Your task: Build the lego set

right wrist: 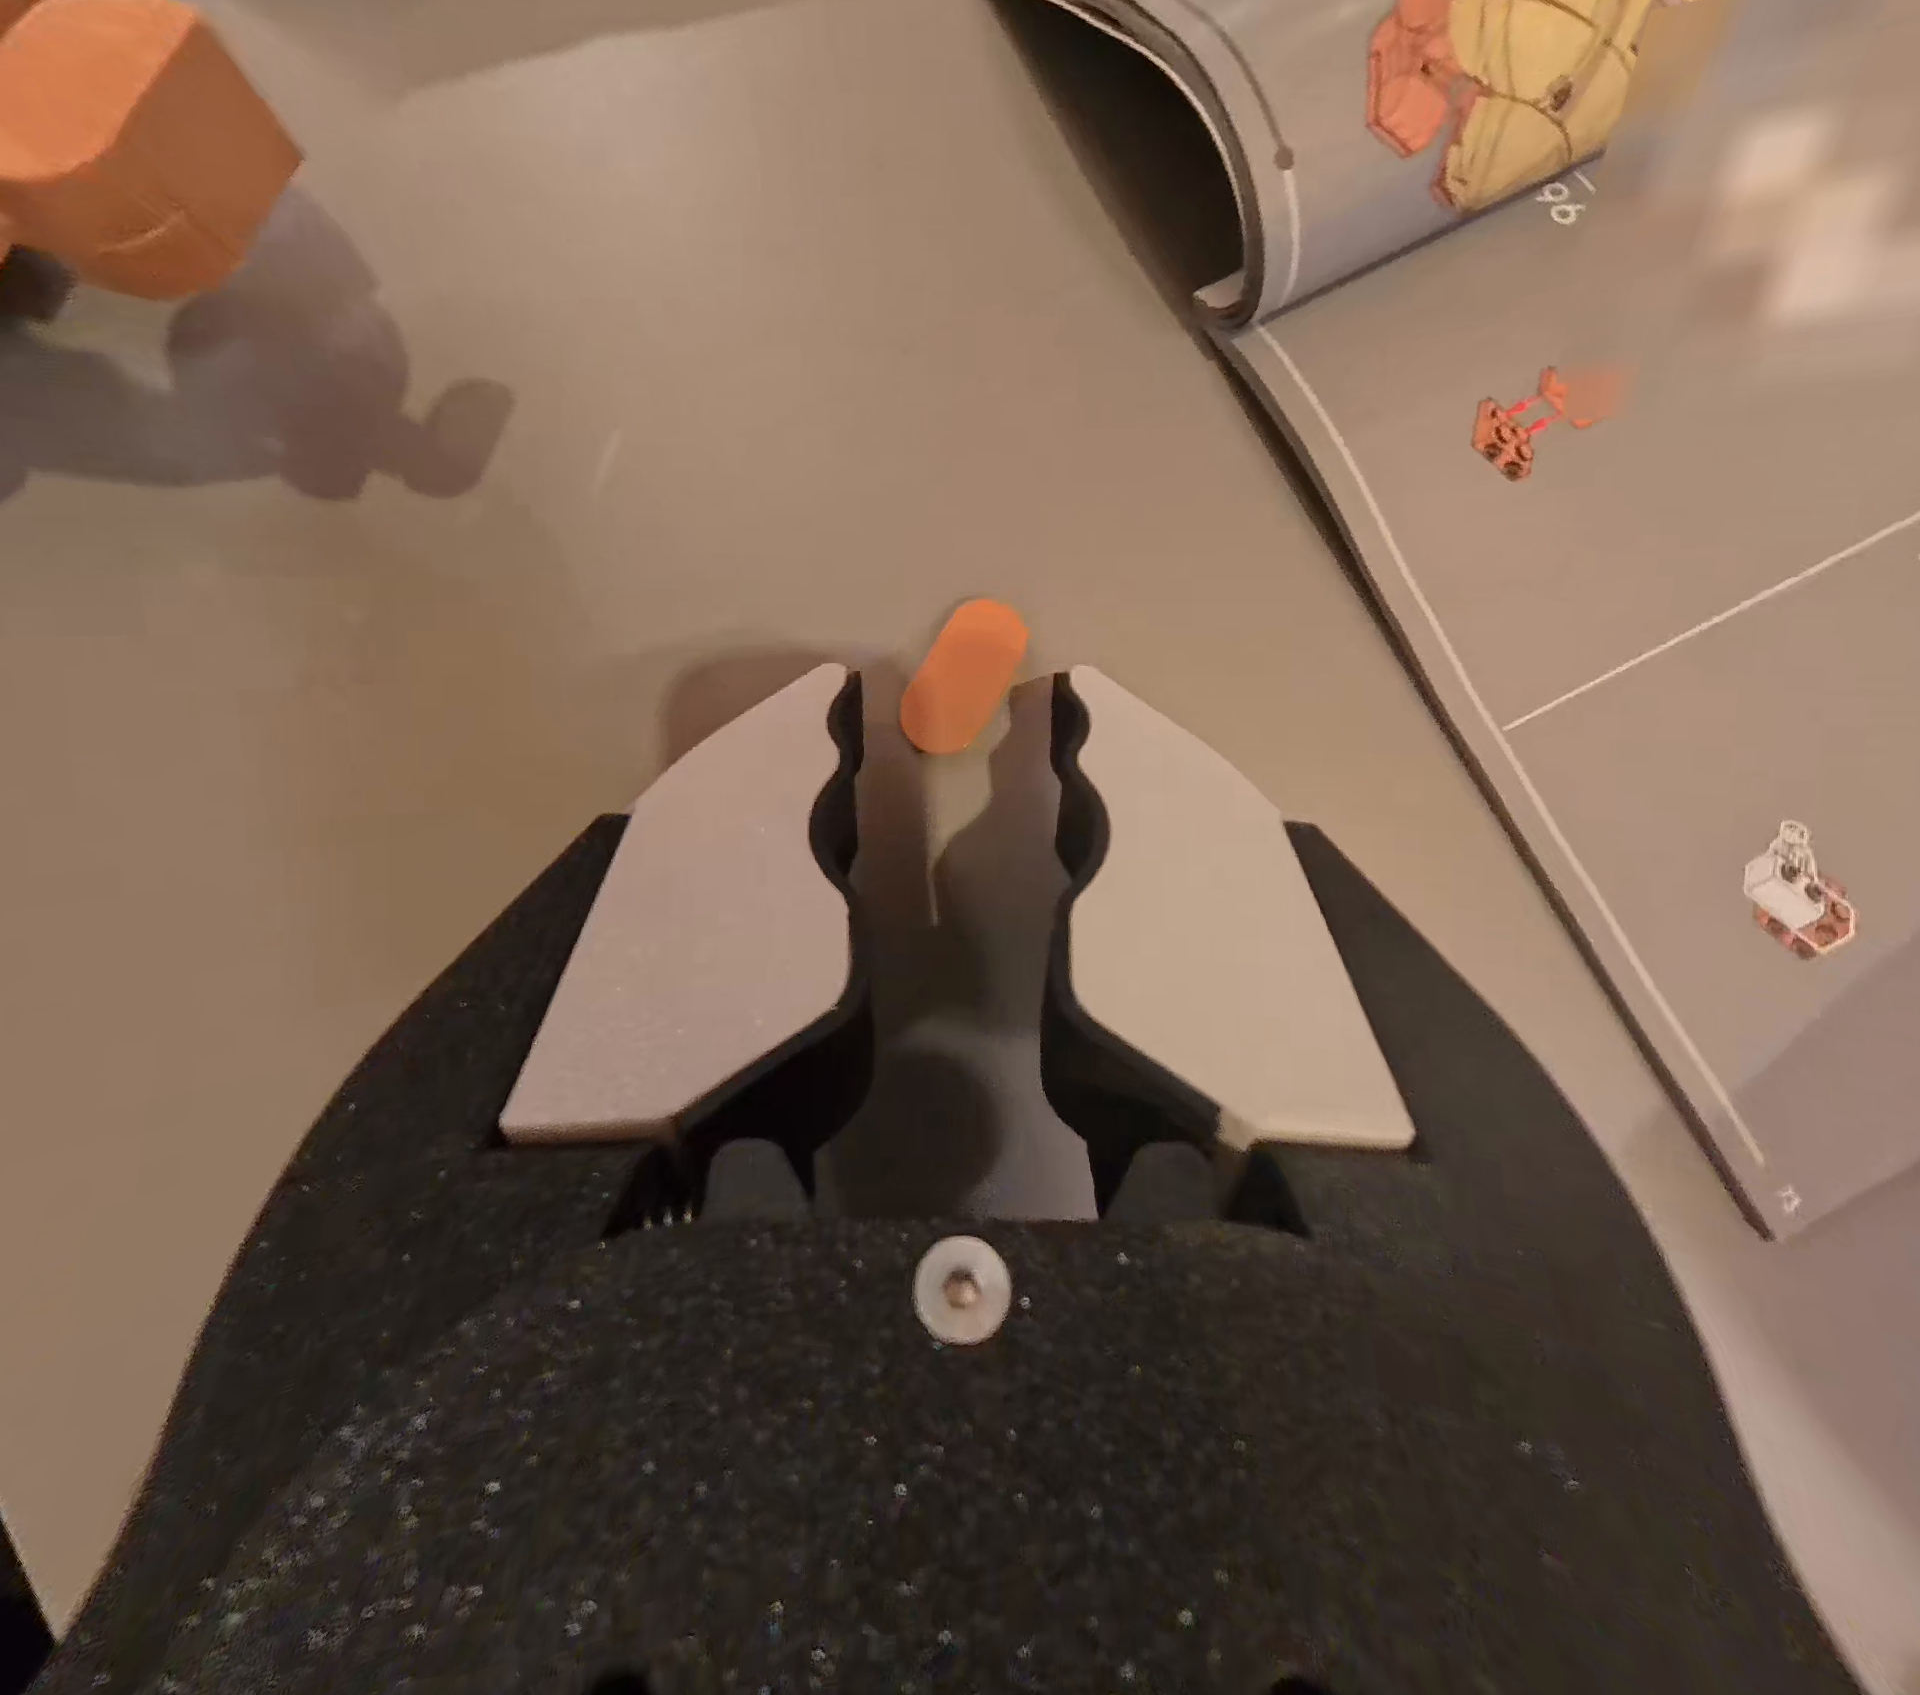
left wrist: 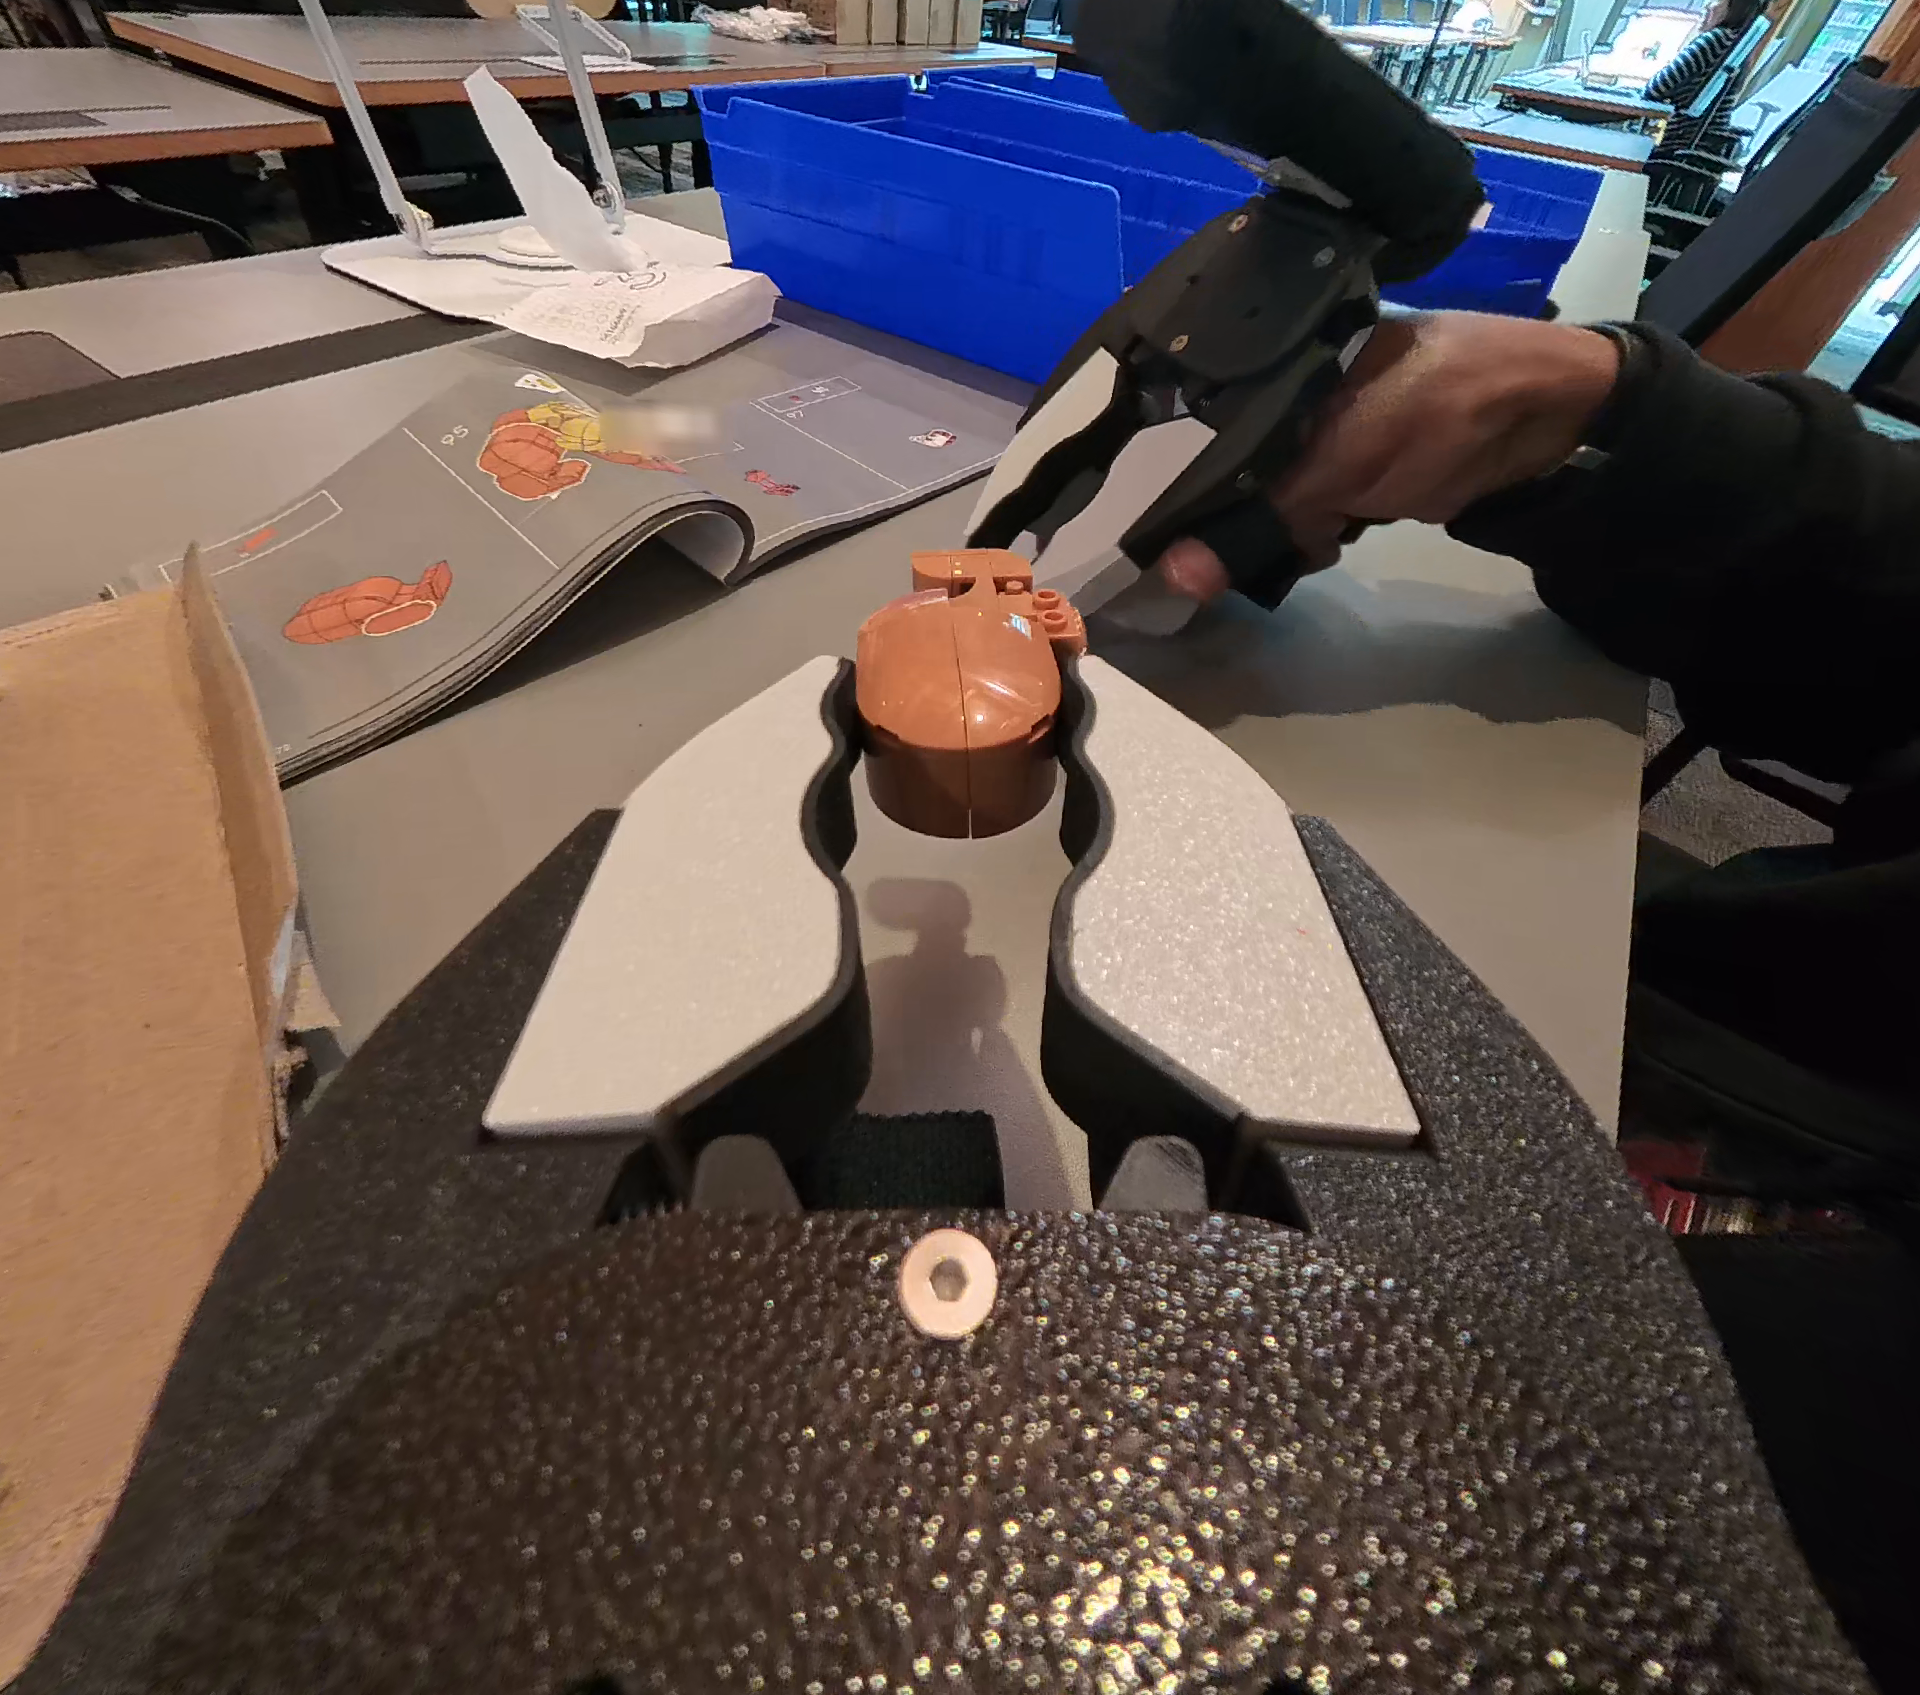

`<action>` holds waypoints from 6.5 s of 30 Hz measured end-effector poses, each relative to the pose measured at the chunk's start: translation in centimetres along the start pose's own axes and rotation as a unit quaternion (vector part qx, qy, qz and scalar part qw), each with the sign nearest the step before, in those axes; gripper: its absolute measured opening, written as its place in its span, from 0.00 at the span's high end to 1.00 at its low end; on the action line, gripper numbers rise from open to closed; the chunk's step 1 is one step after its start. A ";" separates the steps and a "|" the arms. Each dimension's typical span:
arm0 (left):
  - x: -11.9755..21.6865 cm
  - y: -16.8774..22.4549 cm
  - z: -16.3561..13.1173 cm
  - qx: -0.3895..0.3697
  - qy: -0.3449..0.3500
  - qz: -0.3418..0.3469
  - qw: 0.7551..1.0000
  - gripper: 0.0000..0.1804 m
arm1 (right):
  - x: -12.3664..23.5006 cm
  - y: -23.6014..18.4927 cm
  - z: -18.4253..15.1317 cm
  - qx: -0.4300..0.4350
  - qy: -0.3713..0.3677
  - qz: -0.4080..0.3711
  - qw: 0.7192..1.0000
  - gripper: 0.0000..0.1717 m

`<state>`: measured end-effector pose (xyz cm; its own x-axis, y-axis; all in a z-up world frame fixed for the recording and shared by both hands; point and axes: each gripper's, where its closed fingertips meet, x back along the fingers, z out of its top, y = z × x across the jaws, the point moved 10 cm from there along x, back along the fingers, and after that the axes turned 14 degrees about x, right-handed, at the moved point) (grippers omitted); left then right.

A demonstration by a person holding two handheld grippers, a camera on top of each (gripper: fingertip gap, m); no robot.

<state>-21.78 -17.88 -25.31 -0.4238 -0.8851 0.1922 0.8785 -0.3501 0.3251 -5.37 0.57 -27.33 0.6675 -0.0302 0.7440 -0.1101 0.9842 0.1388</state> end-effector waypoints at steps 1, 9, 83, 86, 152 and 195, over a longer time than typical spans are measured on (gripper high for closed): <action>0.0 0.0 0.0 0.000 0.001 0.000 1.000 0.80 | -0.2 -0.1 0.0 -0.005 -0.007 -0.009 1.000 0.80; 0.2 0.0 0.0 0.003 0.008 -0.011 1.000 0.80 | -0.9 -0.4 0.6 0.045 -0.028 0.009 0.999 0.90; 1.3 0.7 0.1 0.022 0.057 -0.129 0.990 0.80 | 5.4 -6.1 14.0 0.547 -0.010 0.265 0.794 0.90; 1.4 0.7 0.1 0.026 0.061 -0.130 0.989 0.80 | 5.4 -6.2 14.0 0.550 -0.008 0.265 0.792 0.90; 1.9 0.6 0.4 0.026 0.114 -0.116 0.986 0.80 | 7.6 -6.5 13.8 0.557 0.056 0.152 0.814 0.84; 1.0 1.0 0.3 -0.032 0.106 -0.024 0.994 0.80 | 2.0 -10.6 5.9 0.646 0.178 -0.311 0.674 0.87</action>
<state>-21.44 -19.01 -24.49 -0.4165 -0.9088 -0.0234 0.8731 -0.4071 0.2684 -7.20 -10.91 -23.49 0.9895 -0.0974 0.1069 -0.1232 -0.1808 0.9758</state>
